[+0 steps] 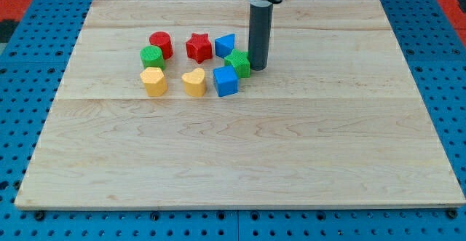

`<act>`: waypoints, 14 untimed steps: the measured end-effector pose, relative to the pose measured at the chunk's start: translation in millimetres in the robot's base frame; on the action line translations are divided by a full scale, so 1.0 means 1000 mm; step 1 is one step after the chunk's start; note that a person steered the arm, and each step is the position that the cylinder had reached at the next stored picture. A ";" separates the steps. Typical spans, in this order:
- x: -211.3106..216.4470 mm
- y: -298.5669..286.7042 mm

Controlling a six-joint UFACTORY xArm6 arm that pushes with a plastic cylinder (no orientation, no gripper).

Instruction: Move the red star away from the left side of the blue triangle

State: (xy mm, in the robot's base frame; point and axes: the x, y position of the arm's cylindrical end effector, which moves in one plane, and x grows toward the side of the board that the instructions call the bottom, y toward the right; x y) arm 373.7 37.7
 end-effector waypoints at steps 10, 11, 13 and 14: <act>-0.010 -0.059; 0.021 -0.074; -0.034 -0.096; -0.055 -0.075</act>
State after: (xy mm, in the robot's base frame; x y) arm 319.0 -36.9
